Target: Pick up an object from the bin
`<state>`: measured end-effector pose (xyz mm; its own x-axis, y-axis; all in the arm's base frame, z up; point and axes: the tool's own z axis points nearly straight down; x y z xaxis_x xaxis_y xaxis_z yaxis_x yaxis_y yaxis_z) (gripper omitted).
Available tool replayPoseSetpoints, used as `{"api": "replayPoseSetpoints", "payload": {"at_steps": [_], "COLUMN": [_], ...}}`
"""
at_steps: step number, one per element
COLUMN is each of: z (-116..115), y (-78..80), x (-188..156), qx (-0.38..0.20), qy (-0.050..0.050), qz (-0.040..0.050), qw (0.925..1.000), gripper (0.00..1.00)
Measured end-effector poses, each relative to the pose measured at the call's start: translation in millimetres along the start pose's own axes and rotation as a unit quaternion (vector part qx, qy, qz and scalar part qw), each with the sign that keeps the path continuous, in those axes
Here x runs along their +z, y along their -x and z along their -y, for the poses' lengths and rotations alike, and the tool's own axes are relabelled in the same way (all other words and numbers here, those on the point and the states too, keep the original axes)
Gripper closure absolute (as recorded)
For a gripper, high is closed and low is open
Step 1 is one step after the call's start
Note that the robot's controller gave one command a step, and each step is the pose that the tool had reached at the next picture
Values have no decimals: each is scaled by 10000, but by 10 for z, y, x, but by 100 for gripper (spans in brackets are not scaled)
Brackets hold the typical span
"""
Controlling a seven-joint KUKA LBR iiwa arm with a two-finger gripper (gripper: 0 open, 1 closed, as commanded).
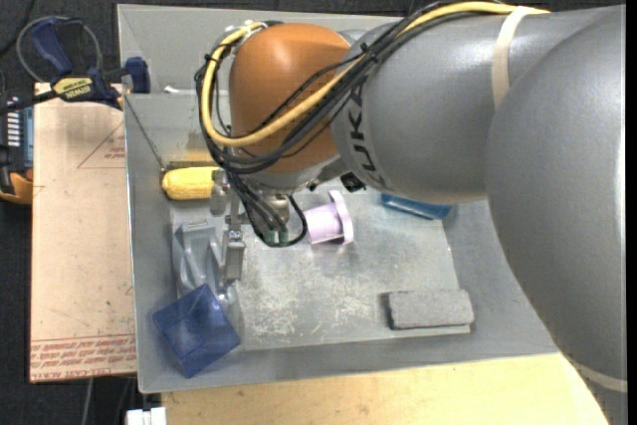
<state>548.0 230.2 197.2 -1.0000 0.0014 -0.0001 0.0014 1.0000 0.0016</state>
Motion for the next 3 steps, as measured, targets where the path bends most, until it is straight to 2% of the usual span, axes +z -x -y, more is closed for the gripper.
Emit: {"api": "replayPoseSetpoints", "payload": {"at_steps": [1, 2, 3], "z": [0, 489, 217], "y": [0, 645, 933], "x": [0, -337, -236], "qx": [0, 816, 973], "qy": [0, 10, 12], "qz": [0, 30, 11], "qw": [10000, 9967, 9953], "gripper": [0, 0, 0]}}
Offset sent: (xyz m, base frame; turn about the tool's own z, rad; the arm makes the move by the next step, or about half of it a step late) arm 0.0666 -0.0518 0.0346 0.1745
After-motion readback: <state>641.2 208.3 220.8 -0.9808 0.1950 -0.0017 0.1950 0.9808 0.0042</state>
